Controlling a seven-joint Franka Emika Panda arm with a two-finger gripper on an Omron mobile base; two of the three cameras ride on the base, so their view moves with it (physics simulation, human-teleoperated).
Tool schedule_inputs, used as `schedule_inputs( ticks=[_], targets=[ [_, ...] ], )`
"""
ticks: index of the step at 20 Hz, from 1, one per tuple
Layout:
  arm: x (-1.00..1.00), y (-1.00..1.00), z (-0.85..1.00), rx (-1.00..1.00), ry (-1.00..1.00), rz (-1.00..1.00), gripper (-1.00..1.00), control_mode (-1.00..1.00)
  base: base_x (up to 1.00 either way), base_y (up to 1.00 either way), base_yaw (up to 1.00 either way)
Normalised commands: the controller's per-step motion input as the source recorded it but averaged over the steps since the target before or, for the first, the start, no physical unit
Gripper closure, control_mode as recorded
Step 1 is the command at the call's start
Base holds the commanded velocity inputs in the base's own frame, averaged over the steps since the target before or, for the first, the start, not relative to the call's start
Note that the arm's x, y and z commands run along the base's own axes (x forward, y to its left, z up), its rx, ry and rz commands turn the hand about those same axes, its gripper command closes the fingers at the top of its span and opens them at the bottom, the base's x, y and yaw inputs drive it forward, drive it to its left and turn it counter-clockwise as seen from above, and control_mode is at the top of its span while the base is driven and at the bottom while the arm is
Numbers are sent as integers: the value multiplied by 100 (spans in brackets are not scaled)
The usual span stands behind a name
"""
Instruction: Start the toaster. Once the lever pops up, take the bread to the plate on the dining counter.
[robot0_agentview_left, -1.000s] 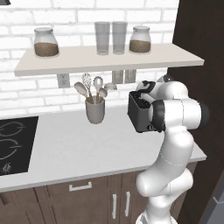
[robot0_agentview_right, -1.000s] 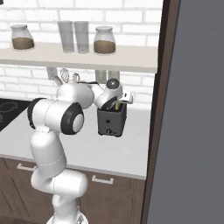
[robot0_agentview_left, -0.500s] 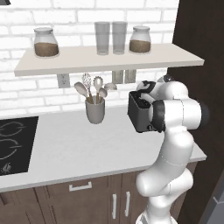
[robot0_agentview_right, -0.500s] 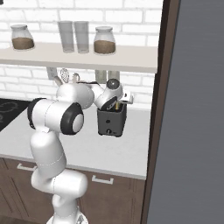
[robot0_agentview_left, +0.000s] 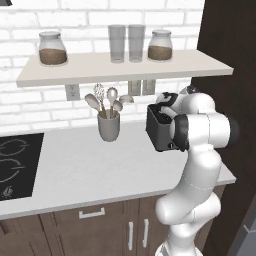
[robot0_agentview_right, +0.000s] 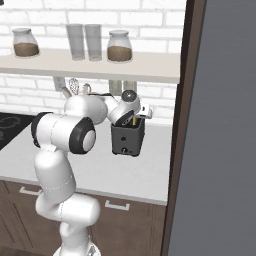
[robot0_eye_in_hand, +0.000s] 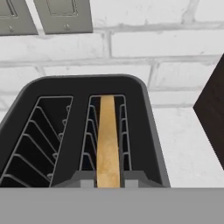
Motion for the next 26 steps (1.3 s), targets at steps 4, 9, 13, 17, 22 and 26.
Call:
schedule_inputs(
  ticks=[4,9,13,17,22,26],
  targets=[
    [-2,0,0,0,0,0,100,-100,0,0,0],
    [-34,0,18,6,-9,0,100,-100,0,0,0],
    [-40,0,58,10,-19,0,100,-100,0,0,0],
    [-25,0,48,4,-14,0,100,-100,0,0,0],
    [-17,0,31,0,-6,0,100,-100,0,0,0],
    [-23,0,51,1,-5,0,100,-100,0,0,0]
  ],
)
